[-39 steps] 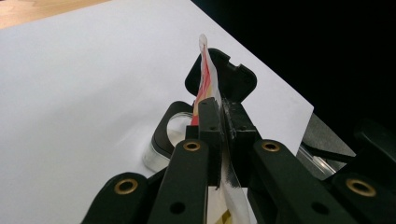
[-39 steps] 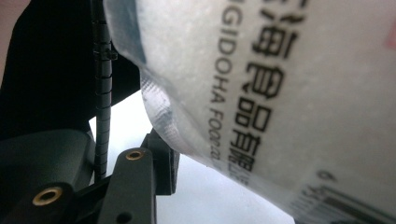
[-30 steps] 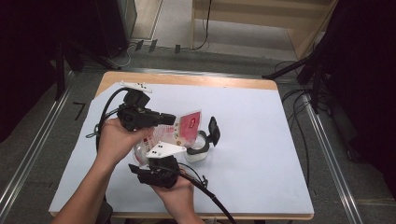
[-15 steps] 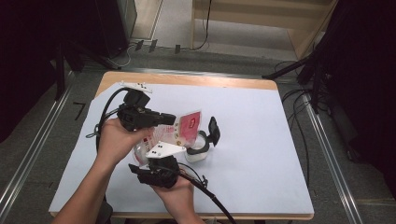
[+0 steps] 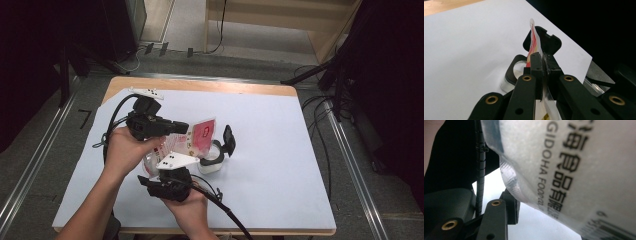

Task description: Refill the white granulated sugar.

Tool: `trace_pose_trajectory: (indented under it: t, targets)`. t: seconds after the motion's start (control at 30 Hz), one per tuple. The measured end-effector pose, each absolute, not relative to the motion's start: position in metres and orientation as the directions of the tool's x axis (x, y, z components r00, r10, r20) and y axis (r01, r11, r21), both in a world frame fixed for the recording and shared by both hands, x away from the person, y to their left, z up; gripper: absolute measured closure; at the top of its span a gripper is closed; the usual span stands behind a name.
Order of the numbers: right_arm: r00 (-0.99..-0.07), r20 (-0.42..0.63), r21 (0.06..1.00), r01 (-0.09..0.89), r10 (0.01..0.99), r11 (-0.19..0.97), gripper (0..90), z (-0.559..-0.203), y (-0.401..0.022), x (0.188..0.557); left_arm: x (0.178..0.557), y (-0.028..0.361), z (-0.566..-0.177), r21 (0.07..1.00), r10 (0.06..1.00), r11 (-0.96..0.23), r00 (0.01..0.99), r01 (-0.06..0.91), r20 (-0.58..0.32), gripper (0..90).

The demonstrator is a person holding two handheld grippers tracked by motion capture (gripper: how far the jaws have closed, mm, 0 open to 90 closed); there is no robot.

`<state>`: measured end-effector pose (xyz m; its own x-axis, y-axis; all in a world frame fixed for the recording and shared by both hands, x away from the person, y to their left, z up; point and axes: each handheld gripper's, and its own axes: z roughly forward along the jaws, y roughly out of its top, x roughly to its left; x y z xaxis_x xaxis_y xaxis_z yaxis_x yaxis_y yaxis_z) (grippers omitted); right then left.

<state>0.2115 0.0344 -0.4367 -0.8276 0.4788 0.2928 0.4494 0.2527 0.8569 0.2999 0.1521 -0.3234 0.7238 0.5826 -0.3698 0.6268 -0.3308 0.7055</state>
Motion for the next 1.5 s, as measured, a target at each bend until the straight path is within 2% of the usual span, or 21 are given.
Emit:
trace_pose_trajectory:
  t: [1.1, 1.5]
  targets:
    - [-0.826, 0.299, 0.858, 0.452, 0.477, 0.244, 57.1, -0.4331, 0.0314, 0.2137, 0.3007, 0.1485, -0.3257, 0.715, 0.581, -0.314, 0.722, 0.624, -0.375, 85.4]
    - [-0.828, 0.292, 0.859, 0.447, 0.479, 0.249, 57.0, -0.4337, 0.0316, 0.2132, 0.3005, 0.1481, -0.3264, 0.712, 0.587, -0.330, 0.725, 0.620, -0.360, 86.9]
